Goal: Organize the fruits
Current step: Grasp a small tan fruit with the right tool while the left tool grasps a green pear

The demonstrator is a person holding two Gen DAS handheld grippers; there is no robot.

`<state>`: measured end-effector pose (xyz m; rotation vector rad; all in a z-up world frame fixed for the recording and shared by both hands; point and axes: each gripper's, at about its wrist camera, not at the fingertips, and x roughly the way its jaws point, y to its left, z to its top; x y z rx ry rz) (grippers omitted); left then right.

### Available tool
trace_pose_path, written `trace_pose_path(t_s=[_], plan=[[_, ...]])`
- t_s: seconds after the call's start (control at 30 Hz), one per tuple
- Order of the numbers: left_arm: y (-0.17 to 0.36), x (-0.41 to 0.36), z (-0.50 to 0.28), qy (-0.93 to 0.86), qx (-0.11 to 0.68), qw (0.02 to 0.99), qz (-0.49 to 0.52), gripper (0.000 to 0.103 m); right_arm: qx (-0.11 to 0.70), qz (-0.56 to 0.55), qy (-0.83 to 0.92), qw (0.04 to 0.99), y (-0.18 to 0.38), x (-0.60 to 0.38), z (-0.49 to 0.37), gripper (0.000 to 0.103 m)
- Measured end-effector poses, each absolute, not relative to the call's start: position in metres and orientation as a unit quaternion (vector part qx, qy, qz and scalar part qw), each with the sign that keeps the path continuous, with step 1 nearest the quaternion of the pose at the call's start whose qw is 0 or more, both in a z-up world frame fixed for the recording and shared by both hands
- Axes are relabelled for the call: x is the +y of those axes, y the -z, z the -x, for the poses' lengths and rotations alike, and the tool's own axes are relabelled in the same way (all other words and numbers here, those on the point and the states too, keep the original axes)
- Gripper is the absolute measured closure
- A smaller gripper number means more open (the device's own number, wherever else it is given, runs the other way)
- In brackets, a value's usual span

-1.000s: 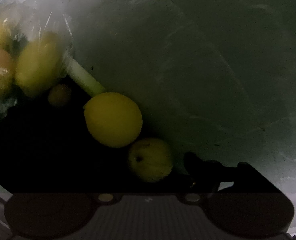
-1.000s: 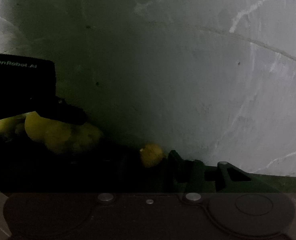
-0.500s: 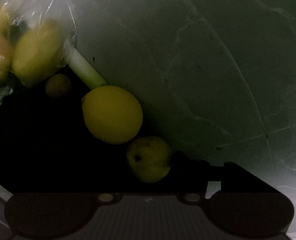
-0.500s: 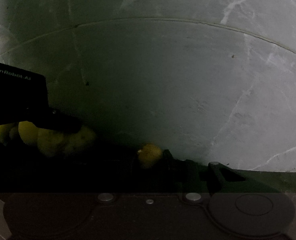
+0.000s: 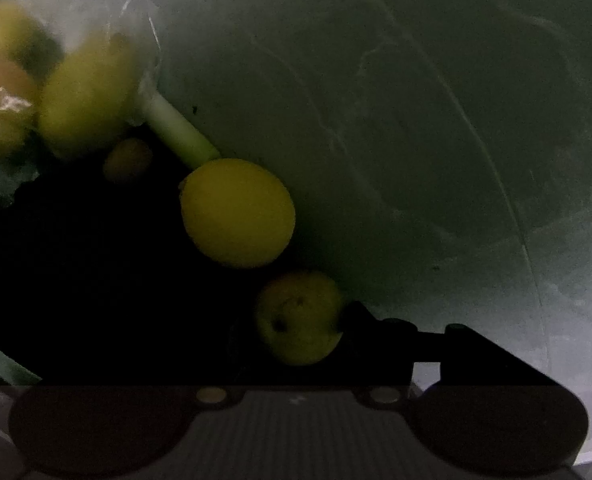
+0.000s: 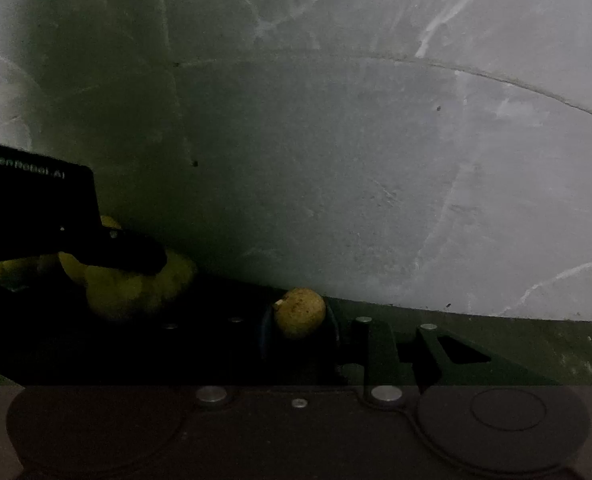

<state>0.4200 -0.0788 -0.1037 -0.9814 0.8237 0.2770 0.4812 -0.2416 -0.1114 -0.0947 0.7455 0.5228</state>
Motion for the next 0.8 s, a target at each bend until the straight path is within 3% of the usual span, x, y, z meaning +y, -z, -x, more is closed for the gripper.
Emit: trace_pose_path(t_s=[0.8], plan=[[0.067, -0.071, -0.346, -0.063, 0.378, 0.834, 0.396, 0.047, 0.33, 0.042, -0.245, 0.911, 0.072, -0.241, -0.416, 0.073]])
